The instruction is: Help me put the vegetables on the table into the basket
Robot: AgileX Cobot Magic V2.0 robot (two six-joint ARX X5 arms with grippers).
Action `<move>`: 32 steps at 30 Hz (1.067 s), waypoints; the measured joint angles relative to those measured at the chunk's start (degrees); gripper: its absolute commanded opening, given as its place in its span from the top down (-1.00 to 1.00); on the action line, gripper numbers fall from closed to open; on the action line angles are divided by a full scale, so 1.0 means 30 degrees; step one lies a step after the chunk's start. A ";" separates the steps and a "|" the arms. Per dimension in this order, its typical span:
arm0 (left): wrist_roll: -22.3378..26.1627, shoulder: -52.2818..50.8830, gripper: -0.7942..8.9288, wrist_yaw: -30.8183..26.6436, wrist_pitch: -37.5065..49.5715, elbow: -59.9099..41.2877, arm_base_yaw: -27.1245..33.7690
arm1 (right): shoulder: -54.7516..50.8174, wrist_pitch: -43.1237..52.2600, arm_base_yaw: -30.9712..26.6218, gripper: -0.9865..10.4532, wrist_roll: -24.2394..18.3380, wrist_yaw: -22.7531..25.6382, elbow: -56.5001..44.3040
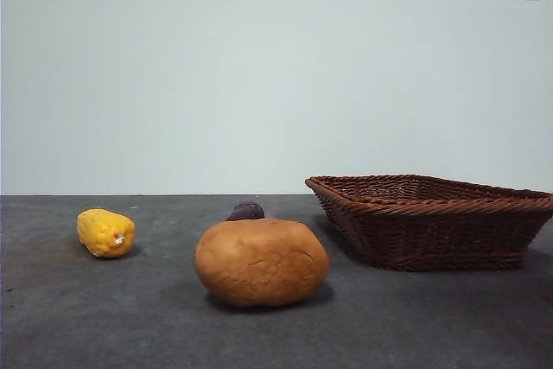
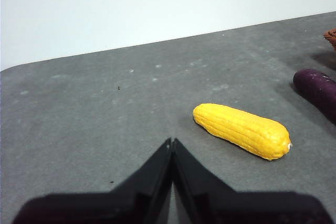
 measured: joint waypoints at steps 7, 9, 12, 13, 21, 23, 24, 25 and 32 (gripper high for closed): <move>0.0000 0.0000 0.84 0.0000 0.0000 0.0000 0.0000 | 0.0000 0.0007 0.0000 0.86 0.2091 0.0000 0.0000; -0.0007 0.0000 0.84 0.0022 0.0000 0.0000 0.0000 | 0.0000 0.0007 0.0000 0.86 0.2987 -0.0007 0.0000; -0.0022 0.0000 0.84 0.0080 0.0000 0.0000 0.0000 | 0.0000 0.0007 0.0000 0.86 0.4153 -0.0007 0.0000; -0.0022 0.0000 0.84 0.0080 0.0000 0.0000 0.0000 | 0.0000 0.0015 0.0000 0.86 0.4488 -0.0007 0.0000; -0.1545 0.0000 0.85 0.0080 0.0022 0.0000 0.0000 | 0.0000 0.0517 0.0007 0.86 0.6331 -0.0801 0.0029; -0.2390 0.0000 0.85 0.0080 0.0029 0.0000 0.0000 | 0.0000 0.0474 0.0007 0.86 0.6688 -0.0801 0.0189; -0.2769 0.0000 0.85 0.0080 0.0029 0.0000 0.0000 | 0.0007 0.0452 0.0007 0.86 0.6834 -0.0794 0.0357; -0.3045 0.0000 0.85 0.0080 0.0029 0.0000 0.0000 | 0.0015 0.0452 0.0007 0.86 0.6943 -0.0794 0.0539; -0.4371 0.0124 0.85 0.0080 0.0007 0.0590 0.0000 | 0.1209 0.0554 0.0007 0.86 0.7104 -0.0576 0.2521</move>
